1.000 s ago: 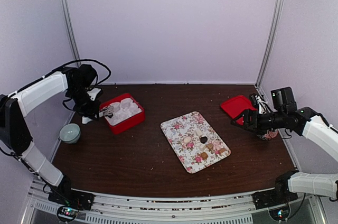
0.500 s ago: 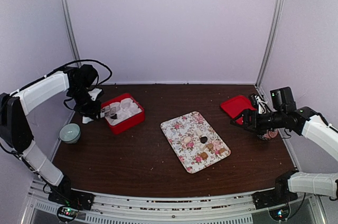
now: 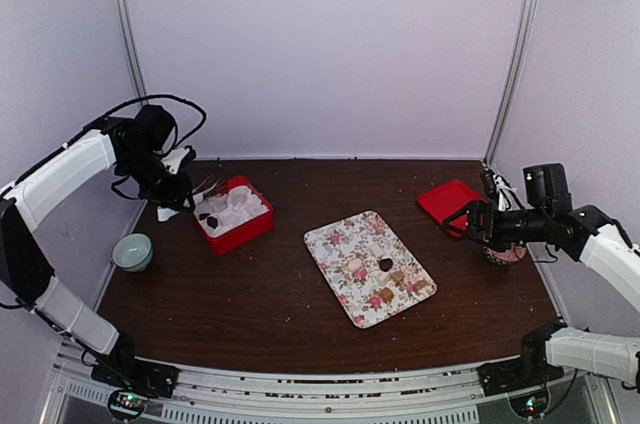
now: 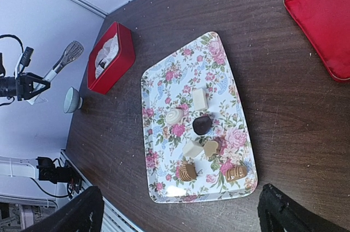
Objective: Pack the chocolate
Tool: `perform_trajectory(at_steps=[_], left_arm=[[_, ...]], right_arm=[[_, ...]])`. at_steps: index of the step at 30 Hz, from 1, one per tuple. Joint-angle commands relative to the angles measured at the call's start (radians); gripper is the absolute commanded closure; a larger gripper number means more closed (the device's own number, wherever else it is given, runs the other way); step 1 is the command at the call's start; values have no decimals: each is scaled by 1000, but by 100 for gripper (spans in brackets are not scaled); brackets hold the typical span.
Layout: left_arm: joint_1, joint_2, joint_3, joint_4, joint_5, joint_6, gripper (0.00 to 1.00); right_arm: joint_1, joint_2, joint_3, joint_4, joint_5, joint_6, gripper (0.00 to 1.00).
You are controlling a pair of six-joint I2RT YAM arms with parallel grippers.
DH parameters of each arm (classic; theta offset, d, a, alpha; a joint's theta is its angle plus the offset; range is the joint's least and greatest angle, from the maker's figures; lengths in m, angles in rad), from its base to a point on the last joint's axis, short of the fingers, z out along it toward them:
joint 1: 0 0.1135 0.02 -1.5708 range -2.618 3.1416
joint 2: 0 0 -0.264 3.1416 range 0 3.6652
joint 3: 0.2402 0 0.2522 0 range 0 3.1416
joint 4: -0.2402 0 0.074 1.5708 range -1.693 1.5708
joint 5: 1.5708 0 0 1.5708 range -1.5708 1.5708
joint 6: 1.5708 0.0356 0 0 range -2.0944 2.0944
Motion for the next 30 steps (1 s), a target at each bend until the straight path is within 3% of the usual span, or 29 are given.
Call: perform_trajectory(at_steps=[1,18,30], left_arm=[[-69,-45,43,102,68,-18,64],[-503,176,180,230,184,108,64],[-633,317,177,239,191,250,65]], right_arm=[[-16,-42,24,18,26,9,0],[-74,-164,-1,-84,9,33,0],[-85,-220,-26,-118,-1,56,0]])
